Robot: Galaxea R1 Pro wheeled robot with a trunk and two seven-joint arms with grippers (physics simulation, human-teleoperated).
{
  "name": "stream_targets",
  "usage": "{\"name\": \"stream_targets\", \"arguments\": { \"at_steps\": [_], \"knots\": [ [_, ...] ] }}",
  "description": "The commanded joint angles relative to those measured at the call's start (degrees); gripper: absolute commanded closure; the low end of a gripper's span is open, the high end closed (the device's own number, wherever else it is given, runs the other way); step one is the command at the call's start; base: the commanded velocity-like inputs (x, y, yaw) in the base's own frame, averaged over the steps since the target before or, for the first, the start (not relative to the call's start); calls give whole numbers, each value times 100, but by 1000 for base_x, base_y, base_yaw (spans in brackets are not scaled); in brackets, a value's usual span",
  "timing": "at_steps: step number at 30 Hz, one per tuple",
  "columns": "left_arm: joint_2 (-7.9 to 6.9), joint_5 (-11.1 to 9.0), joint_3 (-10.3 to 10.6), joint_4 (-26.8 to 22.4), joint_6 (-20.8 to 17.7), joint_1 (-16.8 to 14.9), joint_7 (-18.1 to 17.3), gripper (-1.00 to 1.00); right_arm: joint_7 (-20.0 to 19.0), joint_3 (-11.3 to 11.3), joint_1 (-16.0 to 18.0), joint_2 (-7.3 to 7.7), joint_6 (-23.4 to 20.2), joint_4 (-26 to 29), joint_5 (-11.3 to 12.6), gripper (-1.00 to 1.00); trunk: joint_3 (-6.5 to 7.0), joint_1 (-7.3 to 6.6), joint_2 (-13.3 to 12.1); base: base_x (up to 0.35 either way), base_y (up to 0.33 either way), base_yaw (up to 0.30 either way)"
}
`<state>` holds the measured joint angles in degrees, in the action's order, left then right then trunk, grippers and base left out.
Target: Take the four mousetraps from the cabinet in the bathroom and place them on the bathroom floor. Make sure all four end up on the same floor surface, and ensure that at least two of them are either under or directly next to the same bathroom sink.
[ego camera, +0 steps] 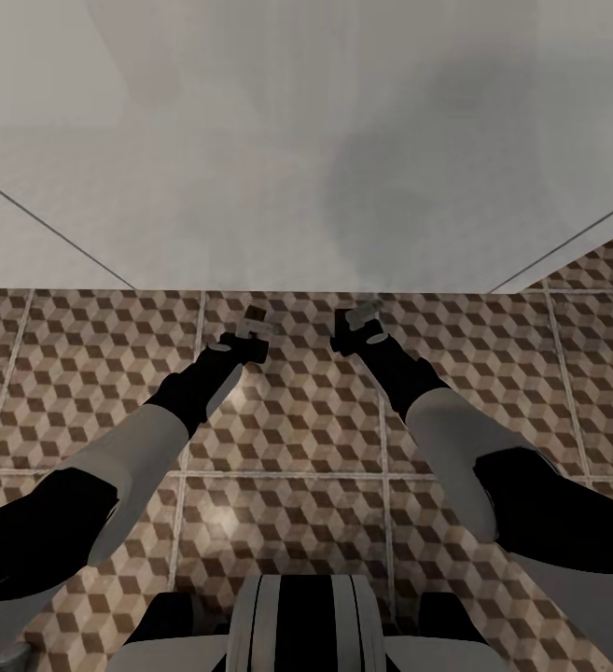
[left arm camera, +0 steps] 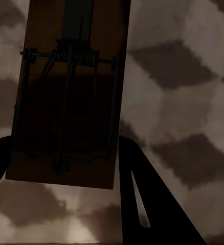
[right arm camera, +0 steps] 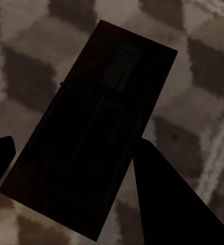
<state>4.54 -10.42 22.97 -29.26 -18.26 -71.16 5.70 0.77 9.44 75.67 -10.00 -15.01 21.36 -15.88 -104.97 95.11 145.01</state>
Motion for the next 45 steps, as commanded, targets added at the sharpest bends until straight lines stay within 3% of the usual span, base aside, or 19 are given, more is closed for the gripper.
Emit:
{"name": "stream_targets", "arguments": {
  "at_steps": [1, 25, 45],
  "knots": [
    [-6, -39, 48, 11, -29, -3, 63, 100, -16, 14, 1, 0, -38, 9, -38, 100, -3, -1, 1, 0, 0, 0],
    [3, -39, 62, 239, -20, -3, 63, 100, -17, 14, 1, 0, -37, 9, -38, 100, -3, -1, 1, 0, 0, 0],
    [3, -39, 234, 320, -16, -3, 72, 100, -16, 14, 1, 0, -37, 9, -38, 100, -3, -1, 1, 0, 0, 0]
  ]
}}
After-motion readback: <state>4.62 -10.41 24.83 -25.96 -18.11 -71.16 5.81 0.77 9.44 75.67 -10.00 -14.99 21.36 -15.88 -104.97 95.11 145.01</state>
